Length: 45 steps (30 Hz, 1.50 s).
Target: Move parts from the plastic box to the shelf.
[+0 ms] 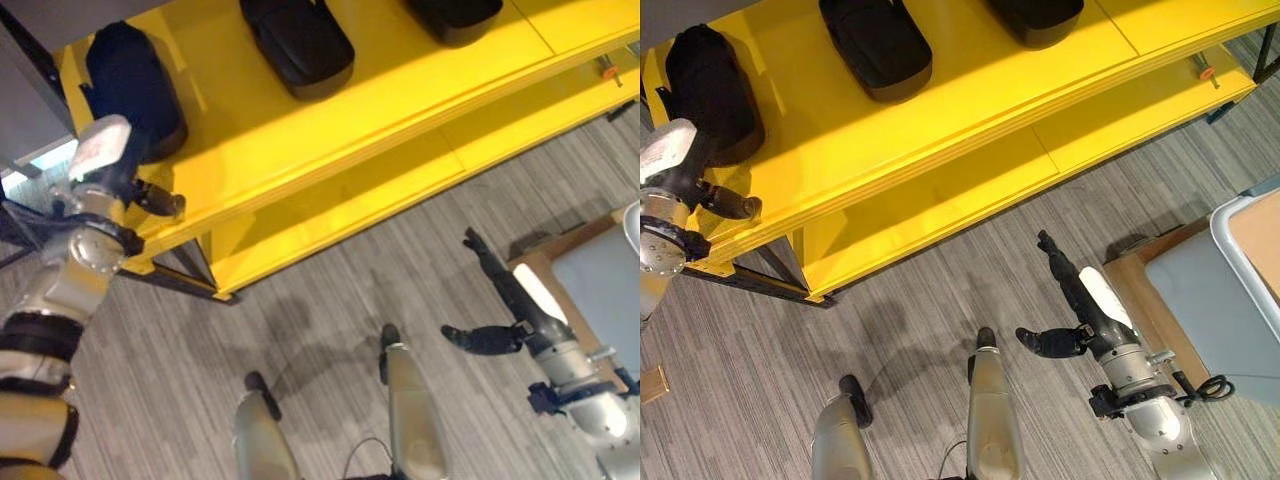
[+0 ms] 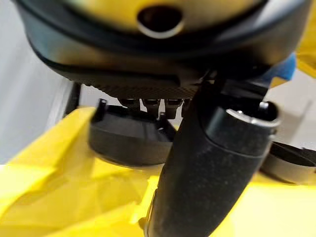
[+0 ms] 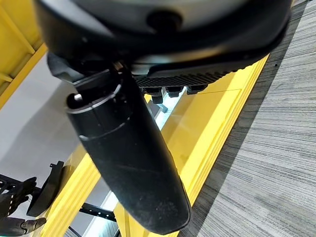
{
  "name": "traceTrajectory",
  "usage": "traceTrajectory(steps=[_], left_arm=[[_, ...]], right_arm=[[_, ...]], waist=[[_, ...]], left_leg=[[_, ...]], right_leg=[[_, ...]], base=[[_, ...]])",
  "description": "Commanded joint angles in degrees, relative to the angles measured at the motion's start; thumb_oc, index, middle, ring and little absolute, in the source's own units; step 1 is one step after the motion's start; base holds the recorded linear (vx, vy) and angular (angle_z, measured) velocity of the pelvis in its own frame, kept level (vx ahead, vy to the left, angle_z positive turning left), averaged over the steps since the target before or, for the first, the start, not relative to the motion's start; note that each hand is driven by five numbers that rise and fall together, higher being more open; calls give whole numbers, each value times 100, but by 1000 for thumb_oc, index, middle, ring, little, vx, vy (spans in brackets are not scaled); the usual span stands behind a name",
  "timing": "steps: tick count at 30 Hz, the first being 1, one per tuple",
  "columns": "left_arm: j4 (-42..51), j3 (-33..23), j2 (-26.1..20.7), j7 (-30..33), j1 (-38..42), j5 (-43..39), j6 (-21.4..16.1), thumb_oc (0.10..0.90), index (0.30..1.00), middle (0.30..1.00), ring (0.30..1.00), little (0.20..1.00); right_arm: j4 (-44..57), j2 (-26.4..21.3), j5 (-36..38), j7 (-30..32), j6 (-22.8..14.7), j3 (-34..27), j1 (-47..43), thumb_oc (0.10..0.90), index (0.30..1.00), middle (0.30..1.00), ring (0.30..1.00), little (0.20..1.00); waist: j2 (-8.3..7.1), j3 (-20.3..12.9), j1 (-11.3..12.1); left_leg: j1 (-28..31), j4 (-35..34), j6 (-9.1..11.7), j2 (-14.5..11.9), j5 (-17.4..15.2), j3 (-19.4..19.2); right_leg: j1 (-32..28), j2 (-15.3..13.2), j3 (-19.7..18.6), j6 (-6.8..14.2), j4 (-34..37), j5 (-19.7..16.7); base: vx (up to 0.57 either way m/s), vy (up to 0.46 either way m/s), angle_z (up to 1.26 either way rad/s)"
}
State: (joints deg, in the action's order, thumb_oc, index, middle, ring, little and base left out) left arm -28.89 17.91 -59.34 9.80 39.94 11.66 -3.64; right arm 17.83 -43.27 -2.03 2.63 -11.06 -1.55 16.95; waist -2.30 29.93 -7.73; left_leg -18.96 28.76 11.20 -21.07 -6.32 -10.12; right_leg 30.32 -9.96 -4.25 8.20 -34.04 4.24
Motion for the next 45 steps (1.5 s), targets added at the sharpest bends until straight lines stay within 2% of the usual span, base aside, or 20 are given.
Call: traceTrajectory(steps=[1, 10, 16, 25, 45], left_arm=[[322, -113, -372, 501, 533, 191, -141, 900, 1000, 1000, 1000, 1000], [117, 110, -326, 361, 634, 366, -123, 900, 1000, 1000, 1000, 1000], [-422, 96, -157, 56, 605, 52, -47, 900, 1000, 1000, 1000, 1000], [-1024, 56, -62, 61, 667, -93, 47, 900, 1000, 1000, 1000, 1000], [-549, 27, -65, -183, 508, -309, -15, 900, 1000, 1000, 1000, 1000]], right_arm=[[412, -11, 123, 302, -520, -437, -131, 900, 1000, 1000, 1000, 1000], [437, -11, 171, 249, -514, -454, -84, 900, 1000, 1000, 1000, 1000], [455, 58, 222, 157, -486, -435, 1, 900, 1000, 1000, 1000, 1000], [444, 53, 231, 155, -497, -406, 27, 900, 1000, 1000, 1000, 1000], [374, 125, 318, 82, -446, -394, -6, 900, 1000, 1000, 1000, 1000]], waist=[[-176, -558, -9], [-195, -496, -44], [-213, -467, -54], [-238, -451, -52], [-235, -440, -26]], left_leg=[[-336, -394, -266, 179, 970, 161], [-436, -283, -281, 168, 940, 167], [-500, -222, -291, 175, 934, 177], [-533, -189, -283, 166, 940, 195], [-548, -142, -298, 178, 920, 210]], right_leg=[[-93, -57, -188, 7, 60, -525], [15, -40, -227, 0, -3, -539], [86, -44, -231, -11, -59, -544], [113, -38, -237, -26, -96, -538], [122, -49, -239, -38, -159, -528]], base=[[0, 0, 0], [0, 0, 0], [0, 0, 0], [0, 0, 0], [0, 0, 0]])
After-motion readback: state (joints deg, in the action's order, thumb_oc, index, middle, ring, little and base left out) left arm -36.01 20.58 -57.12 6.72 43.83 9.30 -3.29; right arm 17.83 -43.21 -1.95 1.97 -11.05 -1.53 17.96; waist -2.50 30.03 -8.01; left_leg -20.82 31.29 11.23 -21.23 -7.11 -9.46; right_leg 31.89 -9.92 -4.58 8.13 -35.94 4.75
